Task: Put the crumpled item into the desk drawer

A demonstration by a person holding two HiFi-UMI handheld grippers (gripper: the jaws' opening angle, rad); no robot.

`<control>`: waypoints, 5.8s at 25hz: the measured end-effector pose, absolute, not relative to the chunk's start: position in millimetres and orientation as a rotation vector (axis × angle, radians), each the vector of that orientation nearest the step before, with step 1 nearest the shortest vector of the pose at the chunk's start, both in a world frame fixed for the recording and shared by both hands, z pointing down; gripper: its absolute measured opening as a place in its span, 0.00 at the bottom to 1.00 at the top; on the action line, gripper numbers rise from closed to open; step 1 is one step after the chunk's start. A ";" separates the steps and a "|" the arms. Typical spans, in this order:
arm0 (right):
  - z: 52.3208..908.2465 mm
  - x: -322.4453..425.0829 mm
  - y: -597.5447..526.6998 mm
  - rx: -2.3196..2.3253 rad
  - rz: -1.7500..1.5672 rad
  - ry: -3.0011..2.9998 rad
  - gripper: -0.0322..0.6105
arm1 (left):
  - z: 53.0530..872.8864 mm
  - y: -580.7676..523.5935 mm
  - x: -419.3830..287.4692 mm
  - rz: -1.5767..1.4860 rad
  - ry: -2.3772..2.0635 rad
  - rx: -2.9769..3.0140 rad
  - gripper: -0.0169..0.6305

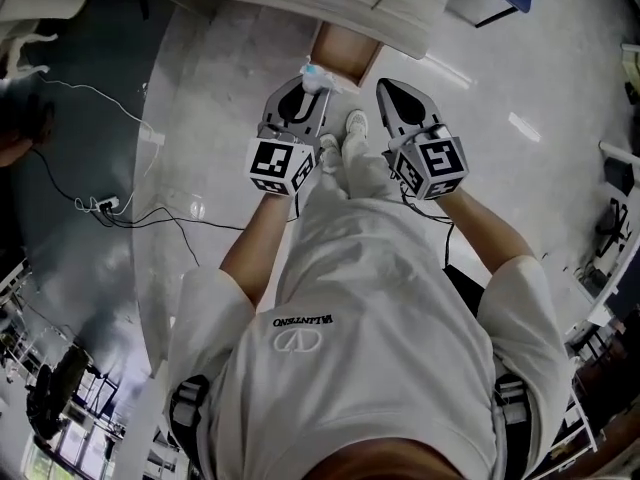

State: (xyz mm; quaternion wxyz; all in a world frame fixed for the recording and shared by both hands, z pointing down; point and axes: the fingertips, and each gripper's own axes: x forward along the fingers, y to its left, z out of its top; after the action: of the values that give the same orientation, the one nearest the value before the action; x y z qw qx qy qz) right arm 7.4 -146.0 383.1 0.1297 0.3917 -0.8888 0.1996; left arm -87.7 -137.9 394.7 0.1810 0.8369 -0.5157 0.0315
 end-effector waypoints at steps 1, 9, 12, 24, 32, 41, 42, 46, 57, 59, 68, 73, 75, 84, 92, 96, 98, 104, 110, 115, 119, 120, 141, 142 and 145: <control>394.4 3.7 -152.1 1.129 0.594 -2.576 0.05 | 408.0 -145.5 -85.2 0.111 -1.454 2.352 0.15; 501.3 -9.0 -187.4 1.066 0.725 -2.474 0.05 | 516.8 -191.5 -63.7 0.293 -1.425 2.255 0.15; 549.1 -7.6 -201.6 1.072 0.754 -2.412 0.05 | 561.1 -204.6 -63.9 0.342 -1.424 2.199 0.15; 672.7 -5.7 -228.5 1.103 0.868 -2.300 0.05 | 693.7 -226.5 -58.3 0.435 -1.397 2.068 0.15; 729.8 -14.3 -233.4 1.106 0.880 -2.274 0.05 | 755.9 -228.8 -55.4 0.464 -1.381 2.013 0.15; 765.4 -9.5 -236.2 1.133 0.888 -2.242 0.05 | 797.6 -229.5 -55.0 0.495 -1.394 1.936 0.15; 768.0 -10.5 -237.0 1.136 0.888 -2.241 0.05 | 802.6 -229.3 -55.5 0.505 -1.393 1.927 0.15; 777.2 -16.3 -239.4 1.149 0.886 -2.236 0.05 | 815.2 -229.3 -62.5 0.528 -1.405 1.890 0.15; 797.0 -25.1 -245.4 1.166 0.893 -2.210 0.05 | 829.9 -234.8 -71.0 0.531 -1.408 1.851 0.15; 801.3 -24.8 -245.0 1.171 0.900 -2.207 0.05 | 834.4 -235.7 -70.0 0.524 -1.407 1.843 0.15; 802.6 -21.9 -247.3 1.199 0.917 -2.197 0.05 | 836.8 -233.6 -66.4 0.545 -1.392 1.832 0.15; 803.7 -17.4 -249.3 1.215 0.933 -2.188 0.05 | 838.0 -233.2 -63.2 0.543 -1.388 1.826 0.15; 807.3 -19.4 -249.6 1.217 0.935 -2.182 0.05 | 842.7 -232.5 -65.9 0.536 -1.389 1.809 0.15; 811.5 -25.3 -251.2 1.211 0.938 -2.176 0.05 | 850.9 -233.0 -67.9 0.529 -1.367 1.791 0.18; 810.7 -27.5 -249.7 1.209 0.938 -2.172 0.05 | 849.8 -233.6 -66.4 0.502 -1.348 1.802 0.27; 810.1 -27.1 -245.8 1.209 0.936 -2.170 0.05 | 850.3 -230.8 -67.4 0.496 -1.348 1.799 0.35; 808.4 -23.0 -246.3 1.210 0.932 -2.170 0.05 | 848.7 -231.7 -64.5 0.497 -1.348 1.799 0.36; 788.4 -9.3 -246.7 1.223 0.928 -2.182 0.05 | 825.4 -235.6 -64.0 0.473 -1.384 1.818 0.36; 756.2 -9.9 -235.0 1.186 0.861 -2.219 0.05 | 786.8 -231.0 -74.5 0.427 -1.411 1.876 0.36; 719.7 -8.8 -232.5 1.184 0.825 -2.252 0.05 | 751.8 -231.3 -87.6 0.420 -1.486 1.889 0.20; 679.0 -6.3 -231.6 1.178 0.786 -2.286 0.05 | 716.0 -228.1 -96.0 0.419 -1.532 1.896 0.08; 670.0 -6.8 -230.7 1.171 0.776 -2.293 0.05 | 708.0 -226.7 -99.1 0.414 -1.537 1.896 0.05; 372.6 56.5 -229.1 1.374 0.563 -2.509 0.05 | 414.0 -207.0 -141.2 0.203 -1.685 2.181 0.03; 358.4 58.0 -228.2 1.384 0.552 -2.525 0.05 | 401.4 -204.1 -144.4 0.188 -1.698 2.192 0.03; 318.1 66.3 -221.5 1.412 0.500 -2.567 0.05 | 363.5 -193.7 -150.5 0.110 -1.729 2.204 0.03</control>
State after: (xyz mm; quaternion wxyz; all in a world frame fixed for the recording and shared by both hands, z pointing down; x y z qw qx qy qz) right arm 66.3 -221.5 318.1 0.0844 0.4733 -0.8606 0.1677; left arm -150.5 -193.7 363.5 0.1682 0.7750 -0.6080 0.0387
